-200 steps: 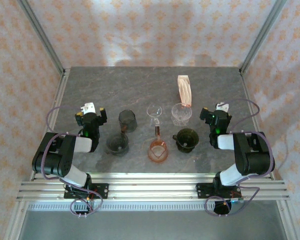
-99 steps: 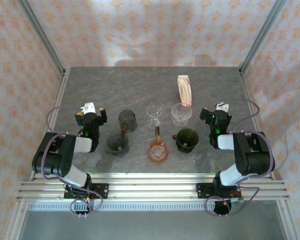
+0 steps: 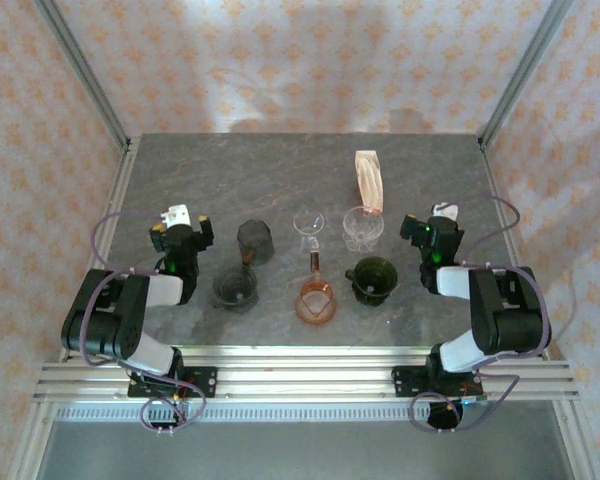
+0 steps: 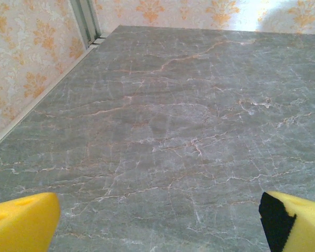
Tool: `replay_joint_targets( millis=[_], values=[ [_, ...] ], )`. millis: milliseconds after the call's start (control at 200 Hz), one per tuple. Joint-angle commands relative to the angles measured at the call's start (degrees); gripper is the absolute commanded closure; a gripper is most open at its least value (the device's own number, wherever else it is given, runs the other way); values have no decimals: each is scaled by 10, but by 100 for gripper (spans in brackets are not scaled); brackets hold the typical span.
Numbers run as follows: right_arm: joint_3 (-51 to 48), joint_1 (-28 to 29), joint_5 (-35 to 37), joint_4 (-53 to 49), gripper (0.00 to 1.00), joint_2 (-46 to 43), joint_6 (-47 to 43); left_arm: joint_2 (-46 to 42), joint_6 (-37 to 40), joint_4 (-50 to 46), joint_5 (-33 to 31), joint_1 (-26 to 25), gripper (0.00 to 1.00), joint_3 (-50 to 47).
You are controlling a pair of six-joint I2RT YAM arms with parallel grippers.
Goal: Place the coffee filter in the dripper
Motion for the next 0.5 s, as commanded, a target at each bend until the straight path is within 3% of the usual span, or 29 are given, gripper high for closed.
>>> replay_joint_targets(
  millis=[0,270,420,495],
  values=[
    [46,1,13,-101,0,-40,8,-60,8,-91,-12,-1,0,41],
    [72,41,85,-243,0,-147,29,-194,-49,-184,-27,0,0,71],
    [89,49,120,-319,0,-219,107,-243,-171,-232,-37,0,0,91],
    [88,49,97,-332,0,-248,171,-264,-262,-272,-31,4,0,98]
  ],
)
